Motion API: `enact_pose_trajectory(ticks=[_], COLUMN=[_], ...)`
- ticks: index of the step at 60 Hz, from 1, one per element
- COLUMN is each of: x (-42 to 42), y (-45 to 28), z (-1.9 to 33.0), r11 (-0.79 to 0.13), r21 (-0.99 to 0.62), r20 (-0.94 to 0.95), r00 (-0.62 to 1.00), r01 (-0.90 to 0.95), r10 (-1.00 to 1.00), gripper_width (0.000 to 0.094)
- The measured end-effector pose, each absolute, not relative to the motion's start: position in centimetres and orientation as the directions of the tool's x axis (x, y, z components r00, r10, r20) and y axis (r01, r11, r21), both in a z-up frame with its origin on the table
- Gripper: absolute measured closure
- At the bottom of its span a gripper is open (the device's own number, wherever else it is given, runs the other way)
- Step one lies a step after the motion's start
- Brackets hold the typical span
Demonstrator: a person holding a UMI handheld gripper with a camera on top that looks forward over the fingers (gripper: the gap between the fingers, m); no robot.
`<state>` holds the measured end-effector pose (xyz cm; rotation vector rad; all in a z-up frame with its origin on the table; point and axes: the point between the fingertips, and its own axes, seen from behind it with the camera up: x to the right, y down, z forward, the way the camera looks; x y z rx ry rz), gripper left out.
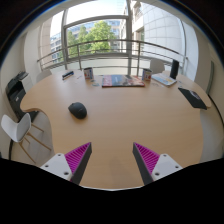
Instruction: Arrange mouse
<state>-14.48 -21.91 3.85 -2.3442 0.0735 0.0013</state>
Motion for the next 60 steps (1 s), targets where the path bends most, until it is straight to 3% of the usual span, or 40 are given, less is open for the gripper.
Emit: enact_pose_trajectory(ticks=[17,38,42,47,60], x=[-25.3,-26.8,-26.7,-27.3,-26.6], y=[-8.1,0.2,0.8,1.4,2.1], z=[0.0,-1.5,-1.4,-1.4,0.2], r11=[-0.655,-0.649,-0.642,-0.632,-0.617], r21=[-0.755,-0.759,-0.766,-0.772,-0.785], r20=[-0.036,0.013,0.010,0.013,-0.001], r00=[0.998,0.998,0.998,0.996,0.995], r01=[0.002,0.052,0.046,0.063,0.061], r10=[0.044,0.065,0.060,0.084,0.099], gripper_width=[0.0086,0.0120,0.0195,0.0425,0.0534])
